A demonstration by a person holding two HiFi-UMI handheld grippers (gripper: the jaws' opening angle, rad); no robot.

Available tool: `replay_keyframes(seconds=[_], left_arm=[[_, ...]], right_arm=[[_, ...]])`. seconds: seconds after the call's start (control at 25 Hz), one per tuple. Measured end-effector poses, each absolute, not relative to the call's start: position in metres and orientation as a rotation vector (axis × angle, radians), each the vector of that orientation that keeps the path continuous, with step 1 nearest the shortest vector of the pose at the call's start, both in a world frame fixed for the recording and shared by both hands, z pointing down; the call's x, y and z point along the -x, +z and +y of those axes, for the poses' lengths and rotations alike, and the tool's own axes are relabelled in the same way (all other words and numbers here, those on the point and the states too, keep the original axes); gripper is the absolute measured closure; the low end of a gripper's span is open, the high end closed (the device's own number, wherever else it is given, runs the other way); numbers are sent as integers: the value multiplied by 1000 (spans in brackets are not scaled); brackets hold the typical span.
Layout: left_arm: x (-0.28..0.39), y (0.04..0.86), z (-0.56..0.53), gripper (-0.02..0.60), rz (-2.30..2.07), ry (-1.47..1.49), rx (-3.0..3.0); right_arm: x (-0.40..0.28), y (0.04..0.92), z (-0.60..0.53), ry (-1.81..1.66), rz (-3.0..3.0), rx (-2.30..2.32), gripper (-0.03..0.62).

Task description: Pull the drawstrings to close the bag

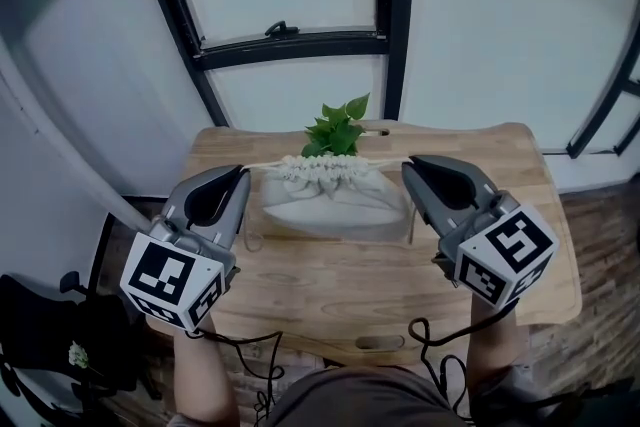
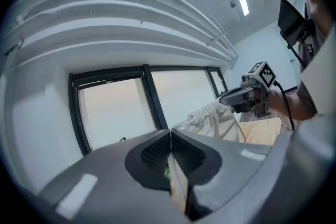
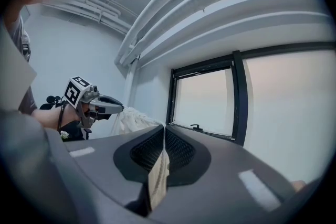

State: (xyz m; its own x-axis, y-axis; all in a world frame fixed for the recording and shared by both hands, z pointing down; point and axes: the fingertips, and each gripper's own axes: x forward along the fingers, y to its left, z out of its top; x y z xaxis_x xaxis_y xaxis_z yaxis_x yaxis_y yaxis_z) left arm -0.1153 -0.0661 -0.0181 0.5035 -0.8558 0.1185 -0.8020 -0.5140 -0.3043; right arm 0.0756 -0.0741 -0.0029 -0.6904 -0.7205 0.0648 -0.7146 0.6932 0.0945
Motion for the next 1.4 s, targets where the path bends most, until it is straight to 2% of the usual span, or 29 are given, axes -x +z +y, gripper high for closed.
replay_keyframes(seconds=[1.4], left_arm=[[109, -22, -44, 574, 1421, -402, 2492]], right_arm=[[-80, -3, -56, -139, -2790, -1190, 557]])
